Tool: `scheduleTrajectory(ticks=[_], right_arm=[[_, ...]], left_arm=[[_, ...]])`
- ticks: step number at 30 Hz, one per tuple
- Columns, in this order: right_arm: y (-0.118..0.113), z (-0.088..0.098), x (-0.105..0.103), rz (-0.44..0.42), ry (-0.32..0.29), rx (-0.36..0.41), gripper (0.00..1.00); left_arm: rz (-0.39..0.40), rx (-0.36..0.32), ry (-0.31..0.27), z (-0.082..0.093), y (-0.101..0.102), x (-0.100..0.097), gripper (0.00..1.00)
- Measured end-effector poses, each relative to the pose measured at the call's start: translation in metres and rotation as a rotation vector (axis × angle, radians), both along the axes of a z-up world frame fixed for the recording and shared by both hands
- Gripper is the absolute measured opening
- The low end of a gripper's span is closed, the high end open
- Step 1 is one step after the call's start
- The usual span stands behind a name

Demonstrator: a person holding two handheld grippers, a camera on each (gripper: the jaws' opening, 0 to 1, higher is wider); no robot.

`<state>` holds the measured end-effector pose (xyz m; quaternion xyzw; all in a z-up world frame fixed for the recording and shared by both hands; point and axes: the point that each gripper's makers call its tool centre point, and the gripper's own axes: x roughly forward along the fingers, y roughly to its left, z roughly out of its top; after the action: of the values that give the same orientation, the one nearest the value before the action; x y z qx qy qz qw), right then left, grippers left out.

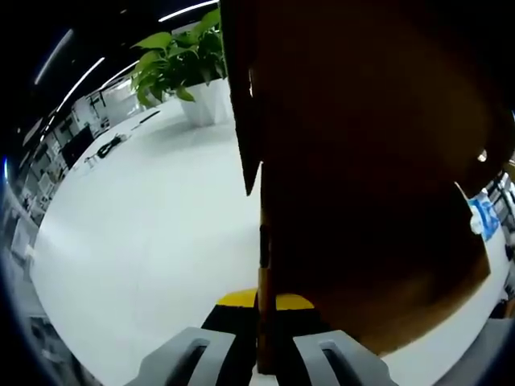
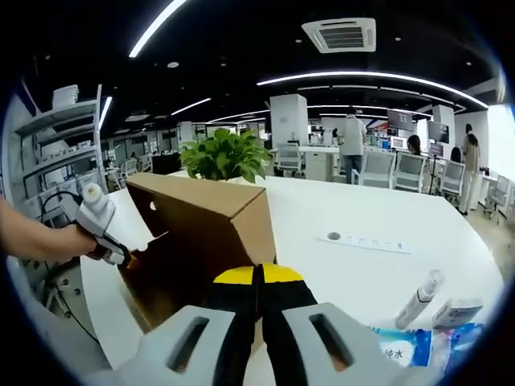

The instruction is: Operate the shoe box by opening the lid, removing the specified soft item, and placing it in the target area until the item is outside and the box remains undamaged.

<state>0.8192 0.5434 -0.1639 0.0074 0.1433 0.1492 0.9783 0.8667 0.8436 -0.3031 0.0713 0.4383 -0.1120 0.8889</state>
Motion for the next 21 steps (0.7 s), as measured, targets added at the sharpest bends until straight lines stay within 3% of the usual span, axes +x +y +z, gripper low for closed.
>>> scheduleTrajectory(ticks=[11, 21], right_arm=[[0.001, -0.012, -0.016, -0.016, 0.014, -0.012, 0.0], [-0.002, -0.011, -0.025, -0.038, 0.016, -0.026, 0.0]], left_arm=[[-0.032, -0.009, -0.04, 0.0, -0.004, -0.001, 0.04], [-0.129, -0.003, -0.072, -0.001, -0.008, 0.004, 0.06]])
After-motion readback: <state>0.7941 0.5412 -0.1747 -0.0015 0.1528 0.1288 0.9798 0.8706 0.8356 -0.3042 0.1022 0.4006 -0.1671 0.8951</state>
